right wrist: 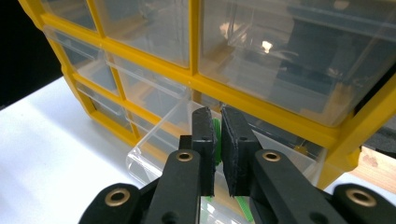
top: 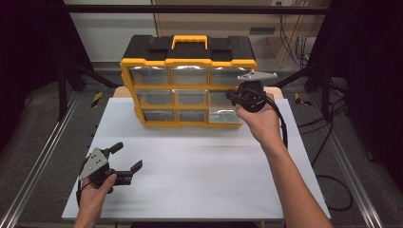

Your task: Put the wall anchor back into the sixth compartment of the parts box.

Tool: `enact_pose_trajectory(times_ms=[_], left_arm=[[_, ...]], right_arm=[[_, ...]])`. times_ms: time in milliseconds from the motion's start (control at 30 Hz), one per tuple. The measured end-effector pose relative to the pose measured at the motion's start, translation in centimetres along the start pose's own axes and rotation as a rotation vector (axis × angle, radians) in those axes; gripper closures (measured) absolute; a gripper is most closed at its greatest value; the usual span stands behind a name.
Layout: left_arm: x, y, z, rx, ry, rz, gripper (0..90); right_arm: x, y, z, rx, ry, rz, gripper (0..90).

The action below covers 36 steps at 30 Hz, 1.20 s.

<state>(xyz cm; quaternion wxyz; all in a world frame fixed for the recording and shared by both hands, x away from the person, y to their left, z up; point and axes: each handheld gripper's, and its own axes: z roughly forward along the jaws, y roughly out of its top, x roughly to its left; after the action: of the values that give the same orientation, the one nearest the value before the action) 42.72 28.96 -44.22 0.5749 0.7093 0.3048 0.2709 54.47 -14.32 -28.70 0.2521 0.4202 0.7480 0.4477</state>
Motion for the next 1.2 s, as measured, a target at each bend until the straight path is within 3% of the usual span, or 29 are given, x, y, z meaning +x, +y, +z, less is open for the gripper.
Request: enact_pose_trajectory(times_ms=[167, 267, 433, 600, 700, 833, 1200], left_arm=[[0.1, 0.0, 0.0, -0.001, 0.002, -0.001, 0.9], [0.1, 0.1, 0.1, -0.001, 0.003, 0.0, 0.9], [0.0, 0.1, 0.1, 0.004, 0.002, 0.006, 0.9], [0.0, 0.1, 0.0, 0.002, 0.005, 0.003, 1.0], [0.1, 0.0, 0.0, 0.003, 0.006, 0.002, 0.9], [0.1, 0.1, 0.0, 0.002, 0.006, 0.0, 0.9], [0.2, 0.1, -0.2, -0.001, 0.011, -0.003, 0.9]], right_arm=[[-0.1, -0.1, 0.6, 0.022, -0.003, -0.007, 82.3], [-0.2, -0.1, 0.6, 0.021, -0.005, -0.004, 70.5], [-0.3, -0.1, -0.4, -0.033, -0.024, 0.023, 47.7], [-0.1, 0.1, -1.7, -0.091, -0.01, 0.049, 25.1], [-0.2, -0.1, -2.4, -0.136, 0.0, 0.071, 17.0], [-0.6, -0.9, -3.2, -0.174, 0.003, 0.076, 10.1], [-2.2, -3.7, -5.8, -0.271, 0.013, 0.1, 4.9]])
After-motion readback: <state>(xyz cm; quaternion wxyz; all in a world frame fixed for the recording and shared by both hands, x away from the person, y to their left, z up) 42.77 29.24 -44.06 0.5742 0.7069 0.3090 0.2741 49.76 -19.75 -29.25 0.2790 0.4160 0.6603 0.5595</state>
